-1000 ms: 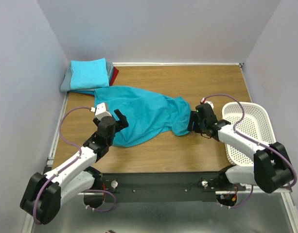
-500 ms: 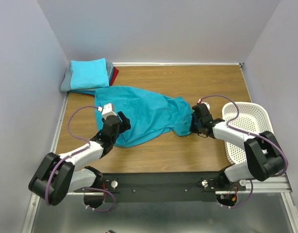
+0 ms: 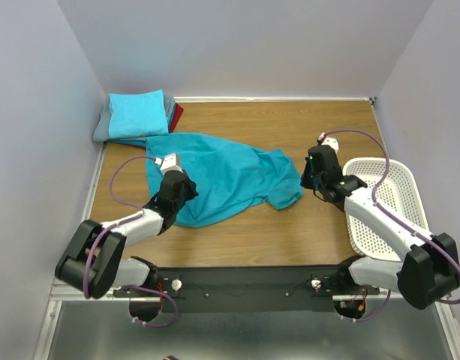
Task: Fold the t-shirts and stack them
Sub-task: Flatten the tshirt out
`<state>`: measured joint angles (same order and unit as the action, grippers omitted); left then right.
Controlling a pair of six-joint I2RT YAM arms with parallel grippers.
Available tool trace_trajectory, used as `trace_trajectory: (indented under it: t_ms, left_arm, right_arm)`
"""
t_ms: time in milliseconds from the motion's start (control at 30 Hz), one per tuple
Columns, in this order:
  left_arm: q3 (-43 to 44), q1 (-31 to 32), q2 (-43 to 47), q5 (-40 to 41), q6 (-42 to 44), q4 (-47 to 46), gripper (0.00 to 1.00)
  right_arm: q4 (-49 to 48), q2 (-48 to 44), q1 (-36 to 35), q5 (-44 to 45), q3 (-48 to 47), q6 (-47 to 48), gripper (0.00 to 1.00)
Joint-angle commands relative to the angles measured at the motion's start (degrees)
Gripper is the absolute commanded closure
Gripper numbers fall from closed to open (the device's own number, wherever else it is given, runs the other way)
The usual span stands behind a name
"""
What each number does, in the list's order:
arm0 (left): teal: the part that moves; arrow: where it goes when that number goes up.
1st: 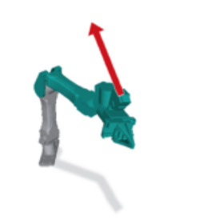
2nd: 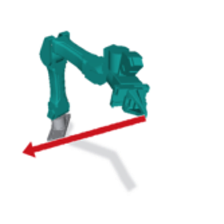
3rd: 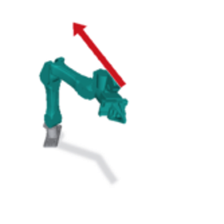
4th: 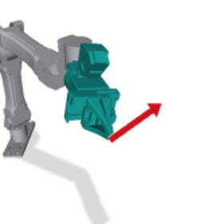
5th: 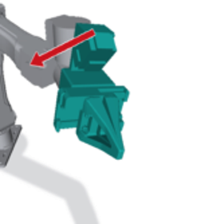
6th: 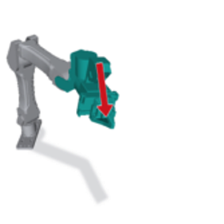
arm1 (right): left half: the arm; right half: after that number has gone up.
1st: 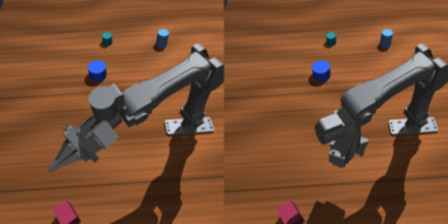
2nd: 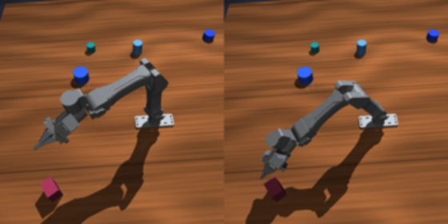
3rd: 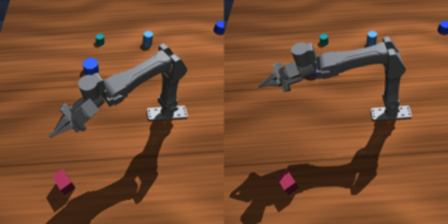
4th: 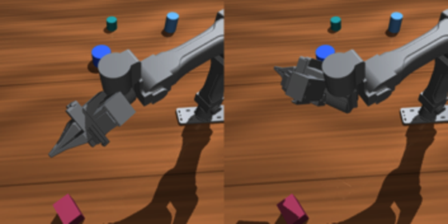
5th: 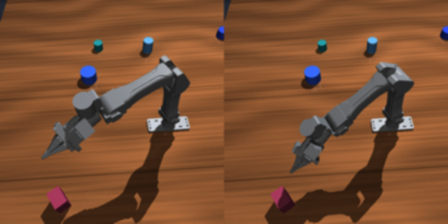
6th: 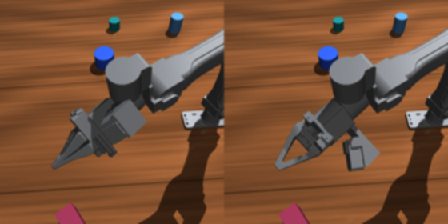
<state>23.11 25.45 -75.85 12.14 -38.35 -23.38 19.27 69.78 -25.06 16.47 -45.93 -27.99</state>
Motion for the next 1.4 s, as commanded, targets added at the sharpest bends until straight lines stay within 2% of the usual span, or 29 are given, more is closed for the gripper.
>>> trace_trajectory:
  t_ms: [0, 133, 300, 433, 467, 500, 600, 733, 1100, 1367]
  left_arm:
    - [3.08, -2.16, 8.43, 1.04, 2.4, 2.27, 1.0]
    - [3.69, -2.95, 15.99, 2.8, 4.86, 6.67, 1.0]
    - [3.25, -4.71, 17.58, 3.15, 6.27, 8.87, 1.0]
    - [2.11, -4.8, 17.06, -0.97, 5.92, 7.82, 0.98]
    - [1.68, -4.8, 16.53, -1.33, 5.66, 7.47, 0.88]
    - [1.58, -4.8, 14.96, -1.59, 5.57, 7.47, 0.59]
    - [2.81, -4.71, 11.27, -2.38, 5.83, 7.91, 0.44]
    - [4.04, -4.8, 7.66, -3.97, 6.0, 7.56, 0.36]
    - [3.69, -4.71, 0.45, -8.01, 5.13, 3.34, 0.36]
    - [2.38, -4.45, 2.46, -2.31, 2.23, 5.61, 0.36]
  right_arm:
    - [7.36, -2.63, 0.19, 6.81, -3.63, 1.35, 0.78]
    - [8.33, -2.29, 0.27, 8.58, -3.91, 1.27, 0.73]
    - [8.24, 3.34, 0.27, 6.65, -1.62, -0.84, 0.72]
    - [6.14, 5.01, 0.27, 3.93, 1.28, -1.19, 0.64]
    - [5.79, 5.28, 0.27, 3.49, 1.81, -1.19, 0.61]
    - [5.09, 5.63, 0.27, 1.92, 2.51, -1.19, 0.59]
    - [3.94, 6.51, 0.36, 0.06, 3.56, -1.45, 0.56]
    - [2.53, 8.09, 0.27, -2.05, 4.1, -1.45, 0.53]
    - [-4.23, 10.99, 0.19, -10.05, 7.08, -2.51, 0.52]
    - [-5.56, 11.96, 0.19, -11.2, 7.61, -2.6, 0.51]
